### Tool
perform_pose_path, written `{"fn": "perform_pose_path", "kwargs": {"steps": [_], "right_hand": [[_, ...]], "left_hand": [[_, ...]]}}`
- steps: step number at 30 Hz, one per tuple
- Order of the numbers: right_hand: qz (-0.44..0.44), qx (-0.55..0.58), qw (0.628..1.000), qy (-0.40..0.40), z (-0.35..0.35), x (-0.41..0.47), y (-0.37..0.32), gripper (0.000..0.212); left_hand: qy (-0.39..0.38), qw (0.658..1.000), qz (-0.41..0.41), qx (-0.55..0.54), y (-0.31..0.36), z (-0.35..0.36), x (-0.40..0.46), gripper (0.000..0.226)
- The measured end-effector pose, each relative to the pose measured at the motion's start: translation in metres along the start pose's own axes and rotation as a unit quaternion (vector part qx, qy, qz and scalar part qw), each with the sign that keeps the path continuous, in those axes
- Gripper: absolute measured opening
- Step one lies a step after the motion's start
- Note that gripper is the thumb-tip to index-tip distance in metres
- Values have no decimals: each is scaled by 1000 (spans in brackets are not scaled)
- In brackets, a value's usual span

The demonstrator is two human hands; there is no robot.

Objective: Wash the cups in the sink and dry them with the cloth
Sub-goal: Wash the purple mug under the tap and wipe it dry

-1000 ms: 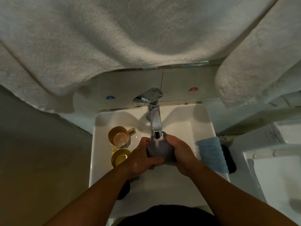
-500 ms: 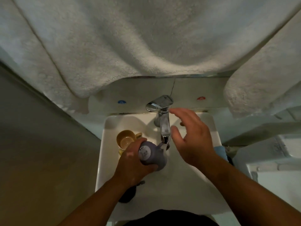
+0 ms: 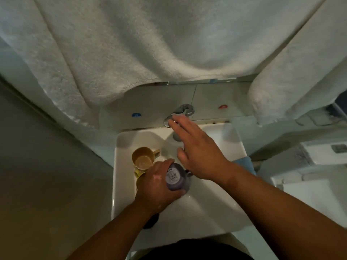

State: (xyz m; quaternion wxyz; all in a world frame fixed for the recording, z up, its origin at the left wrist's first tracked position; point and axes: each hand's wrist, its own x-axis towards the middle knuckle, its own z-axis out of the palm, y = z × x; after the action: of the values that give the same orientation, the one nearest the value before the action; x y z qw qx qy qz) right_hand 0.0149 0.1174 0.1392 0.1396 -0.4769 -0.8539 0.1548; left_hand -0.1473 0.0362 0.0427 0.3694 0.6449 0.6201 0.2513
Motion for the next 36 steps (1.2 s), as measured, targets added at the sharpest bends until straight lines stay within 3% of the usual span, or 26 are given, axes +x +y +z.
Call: {"fn": "perform_pose_path", "kwargs": {"steps": [6, 9, 11, 13, 16, 24, 28, 30, 36], "right_hand": [[101, 116, 984, 95, -6, -53, 37, 55], [187, 128, 968, 106, 5, -90, 56, 41], [239, 145, 956, 88, 17, -113, 68, 38], [245, 143, 957, 57, 31, -135, 85, 36], [256, 122, 959, 11, 33, -155, 114, 32], [228, 67, 970, 48, 27, -175, 192, 26], [334, 99, 937, -26, 28, -168, 220, 45], [346, 142, 925, -66, 32, -164, 228, 51], [254, 179, 950, 2, 32, -177, 239, 8]], "left_hand": [[1, 991, 83, 105, 24, 1, 2, 95], [-47, 996, 50, 61, 30, 17, 3, 95], [-84, 992, 34, 91, 27, 38, 3, 92], [-94, 988, 19, 120, 24, 59, 2, 93], [-75, 994, -15, 74, 35, 75, 4, 93], [-32, 994, -84, 60, 72, 109, 15, 83], [-11, 993, -110, 38, 79, 123, 9, 82], [6, 991, -135, 18, 78, 127, 8, 76], [27, 974, -204, -92, 81, 123, -4, 74]]}}
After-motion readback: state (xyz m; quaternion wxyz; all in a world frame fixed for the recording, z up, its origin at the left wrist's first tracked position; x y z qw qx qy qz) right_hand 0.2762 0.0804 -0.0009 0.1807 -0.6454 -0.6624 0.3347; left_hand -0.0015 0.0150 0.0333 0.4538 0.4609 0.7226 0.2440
